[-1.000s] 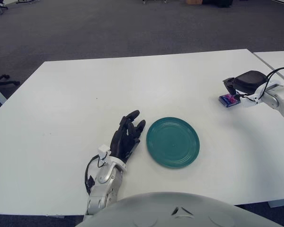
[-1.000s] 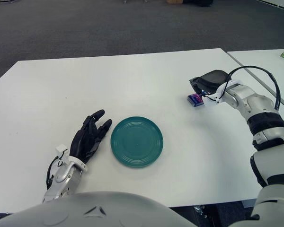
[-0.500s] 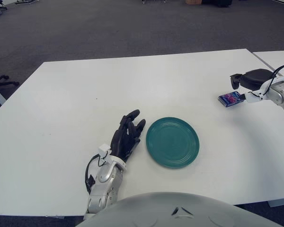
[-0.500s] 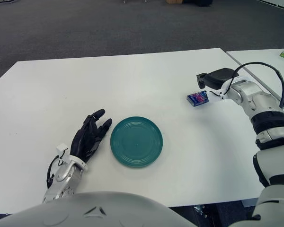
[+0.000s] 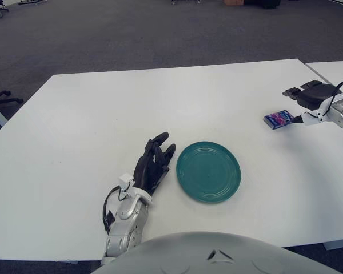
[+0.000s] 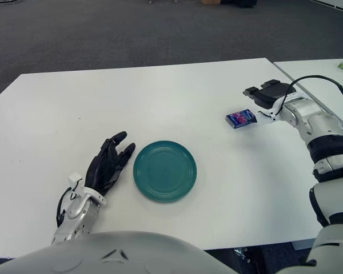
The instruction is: Put the gum into the plate.
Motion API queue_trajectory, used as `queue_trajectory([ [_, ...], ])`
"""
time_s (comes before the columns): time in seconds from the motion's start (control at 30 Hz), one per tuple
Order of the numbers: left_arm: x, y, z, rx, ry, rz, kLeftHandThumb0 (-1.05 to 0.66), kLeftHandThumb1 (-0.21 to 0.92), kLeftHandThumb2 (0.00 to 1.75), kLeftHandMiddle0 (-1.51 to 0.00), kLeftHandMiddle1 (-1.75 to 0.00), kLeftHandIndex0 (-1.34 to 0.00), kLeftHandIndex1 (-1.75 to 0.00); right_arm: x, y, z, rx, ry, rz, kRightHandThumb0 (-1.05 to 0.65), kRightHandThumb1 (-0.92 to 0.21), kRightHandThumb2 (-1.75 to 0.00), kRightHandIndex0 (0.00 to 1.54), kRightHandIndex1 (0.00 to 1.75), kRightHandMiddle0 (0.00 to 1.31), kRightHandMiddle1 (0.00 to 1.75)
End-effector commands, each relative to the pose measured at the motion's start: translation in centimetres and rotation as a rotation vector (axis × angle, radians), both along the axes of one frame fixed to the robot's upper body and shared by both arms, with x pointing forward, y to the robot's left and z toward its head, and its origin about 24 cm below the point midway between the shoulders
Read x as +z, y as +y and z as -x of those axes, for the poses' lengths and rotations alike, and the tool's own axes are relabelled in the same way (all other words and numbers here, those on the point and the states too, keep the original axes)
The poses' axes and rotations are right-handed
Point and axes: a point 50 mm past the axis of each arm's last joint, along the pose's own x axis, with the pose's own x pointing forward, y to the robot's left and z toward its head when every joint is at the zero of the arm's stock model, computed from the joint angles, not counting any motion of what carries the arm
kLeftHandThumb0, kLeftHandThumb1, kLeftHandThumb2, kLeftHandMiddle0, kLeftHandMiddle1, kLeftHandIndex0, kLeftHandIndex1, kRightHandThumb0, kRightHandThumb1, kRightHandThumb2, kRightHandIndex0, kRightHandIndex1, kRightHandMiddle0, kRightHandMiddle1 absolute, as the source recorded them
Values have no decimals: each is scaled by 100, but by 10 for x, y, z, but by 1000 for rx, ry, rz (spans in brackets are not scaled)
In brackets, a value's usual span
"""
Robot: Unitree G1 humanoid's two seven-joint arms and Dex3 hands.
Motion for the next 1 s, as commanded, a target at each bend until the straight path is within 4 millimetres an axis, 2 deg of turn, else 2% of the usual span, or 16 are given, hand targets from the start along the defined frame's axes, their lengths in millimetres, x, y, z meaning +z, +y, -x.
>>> queue_trajectory([
  [0.0, 2, 1, -4, 8, -15, -3, -86, 92, 90, -48, -10, 0, -78, 6, 2, -6, 2, -36, 3, -105, -92, -66, 0, 0, 0, 0],
  [0.57, 2, 4, -5, 9, -15, -4, -86, 92, 90, -48, -10, 0, -78, 16, -3, -11, -1, 1, 27, -105, -92, -72, 0, 0, 0, 0],
  [0.97, 3, 8, -4, 11, -17, -4, -86, 92, 90, -48, -10, 0, -78, 11, -4, -12, -23, 5, 37, -105, -92, -68, 11, 4, 4, 3],
])
